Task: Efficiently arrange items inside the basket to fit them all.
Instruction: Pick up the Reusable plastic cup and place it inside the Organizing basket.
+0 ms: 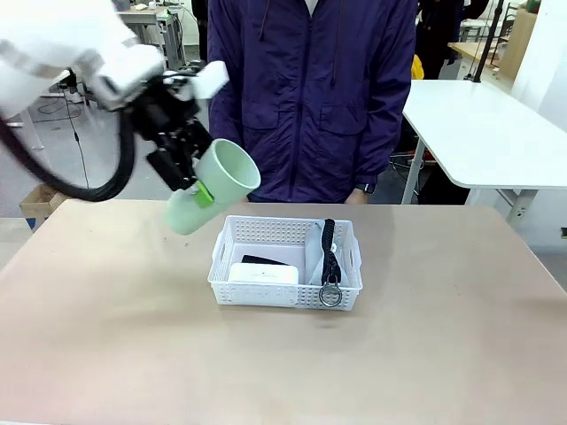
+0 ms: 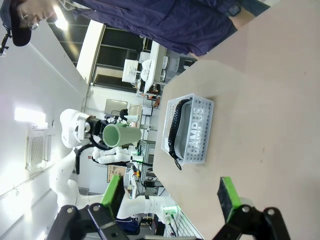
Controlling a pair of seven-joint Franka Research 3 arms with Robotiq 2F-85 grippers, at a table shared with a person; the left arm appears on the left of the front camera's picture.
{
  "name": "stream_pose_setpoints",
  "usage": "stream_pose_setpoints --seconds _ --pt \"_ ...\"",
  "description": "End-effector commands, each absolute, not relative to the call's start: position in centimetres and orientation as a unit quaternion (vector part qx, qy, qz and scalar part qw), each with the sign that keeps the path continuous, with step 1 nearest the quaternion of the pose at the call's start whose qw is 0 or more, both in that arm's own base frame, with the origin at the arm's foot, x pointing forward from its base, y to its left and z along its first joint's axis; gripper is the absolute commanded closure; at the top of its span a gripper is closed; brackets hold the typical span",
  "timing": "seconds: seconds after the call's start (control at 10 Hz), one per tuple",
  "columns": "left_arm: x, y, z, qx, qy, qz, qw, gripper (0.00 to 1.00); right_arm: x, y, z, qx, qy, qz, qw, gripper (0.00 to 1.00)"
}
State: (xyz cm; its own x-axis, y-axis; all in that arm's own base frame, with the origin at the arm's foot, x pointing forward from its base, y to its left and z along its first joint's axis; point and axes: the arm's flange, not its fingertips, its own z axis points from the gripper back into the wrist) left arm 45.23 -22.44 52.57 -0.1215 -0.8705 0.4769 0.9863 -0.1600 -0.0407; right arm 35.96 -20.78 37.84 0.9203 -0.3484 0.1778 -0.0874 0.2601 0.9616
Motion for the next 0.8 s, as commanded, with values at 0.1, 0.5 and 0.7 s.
stream_pose_setpoints --seconds 0.1,0.5,0.7 --pt "51.8 -27.3 50.5 -0.137 -0.015 -0.727 0.673 0.12 35.7 -20.7 38.2 0.596 -0.174 -0.092 0.778 0.0" --pt "52.6 -34.4 46.0 -0.049 0.015 -0.73 0.682 0.12 35.7 -20.7 38.2 0.596 -0.174 -0.092 0.778 0.0" --pt "52.1 -37.8 44.3 0.01 0.024 -0.733 0.679 0.12 35.7 -20.7 38.2 0.596 -0.174 -0.092 0.778 0.0"
